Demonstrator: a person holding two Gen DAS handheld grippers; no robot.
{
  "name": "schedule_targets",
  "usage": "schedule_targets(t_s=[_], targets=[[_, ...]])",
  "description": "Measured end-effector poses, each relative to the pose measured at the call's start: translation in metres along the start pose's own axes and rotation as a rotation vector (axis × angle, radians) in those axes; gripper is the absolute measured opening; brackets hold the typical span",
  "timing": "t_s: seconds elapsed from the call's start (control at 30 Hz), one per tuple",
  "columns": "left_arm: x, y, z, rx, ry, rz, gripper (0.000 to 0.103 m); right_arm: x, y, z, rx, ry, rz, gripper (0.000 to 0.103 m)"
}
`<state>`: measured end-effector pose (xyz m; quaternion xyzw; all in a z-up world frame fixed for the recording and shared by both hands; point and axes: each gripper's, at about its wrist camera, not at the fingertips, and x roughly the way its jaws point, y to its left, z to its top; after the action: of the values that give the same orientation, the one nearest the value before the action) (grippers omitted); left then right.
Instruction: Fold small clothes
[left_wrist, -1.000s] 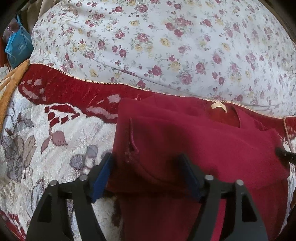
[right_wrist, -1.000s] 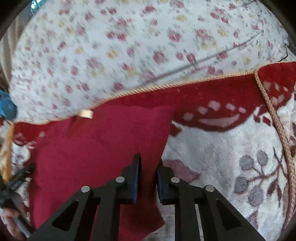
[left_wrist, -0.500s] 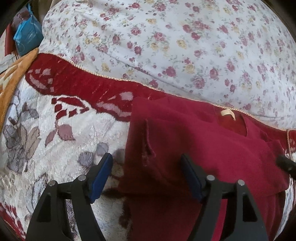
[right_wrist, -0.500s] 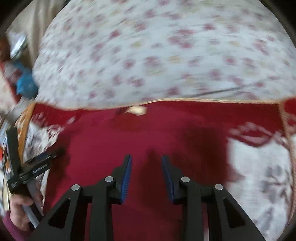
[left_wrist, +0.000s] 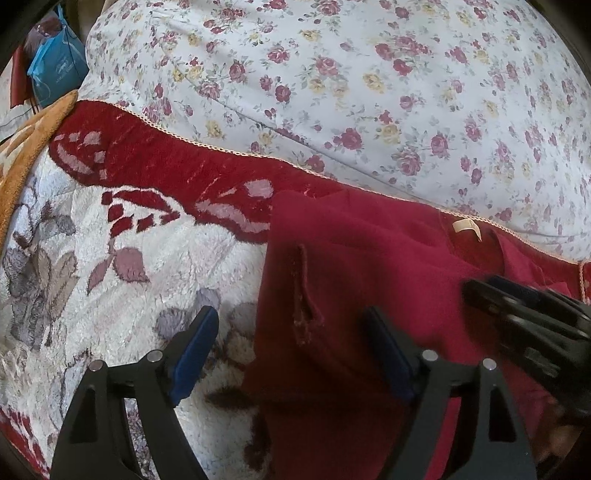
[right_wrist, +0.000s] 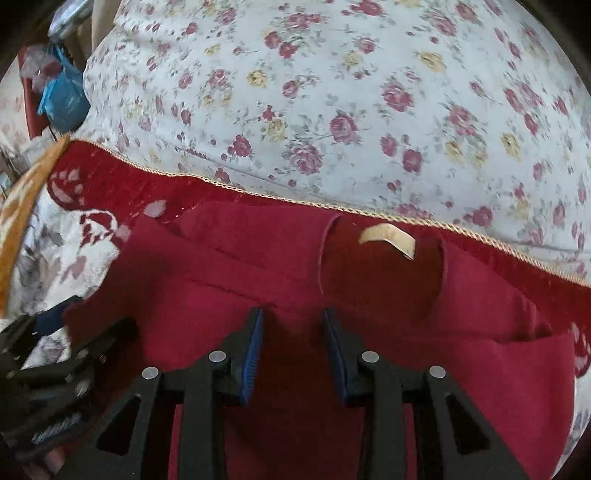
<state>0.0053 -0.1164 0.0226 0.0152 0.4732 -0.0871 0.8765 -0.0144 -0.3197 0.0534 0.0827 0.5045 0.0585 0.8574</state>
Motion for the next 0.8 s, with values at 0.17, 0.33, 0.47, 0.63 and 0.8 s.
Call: schedule_targets(t_s=[0.17,0.33,0.47,0.63,0.8], targets=[[-0.001,0.0,-0.001,0.005,-0.004,0.0,0.081,-0.06,-0.051,-0.032,0.051,-0.06,-0.08,0.058],[-0.001,-0.001,-0.002,0.011,-0.014,0.011,0.083,-0.079,-0.116,-0.065,0.135,-0.019,-0.232,0.059],[-0.005,-0.001,-0.004,0.018,-0.016,0.007,0.083,-0.082,-0.145,-0.08,0.192,-0.01,-0.236,0.056],[-0.021,0.004,-0.011,0.037,-0.033,-0.016,0.083,-0.118,-0.141,-0.092,0.24,-0.074,-0.195,0.063],[-0.027,0.01,-0.017,0.029,-0.038,-0.021,0.083,-0.108,-0.15,-0.109,0.327,-0.023,-0.131,0.07]])
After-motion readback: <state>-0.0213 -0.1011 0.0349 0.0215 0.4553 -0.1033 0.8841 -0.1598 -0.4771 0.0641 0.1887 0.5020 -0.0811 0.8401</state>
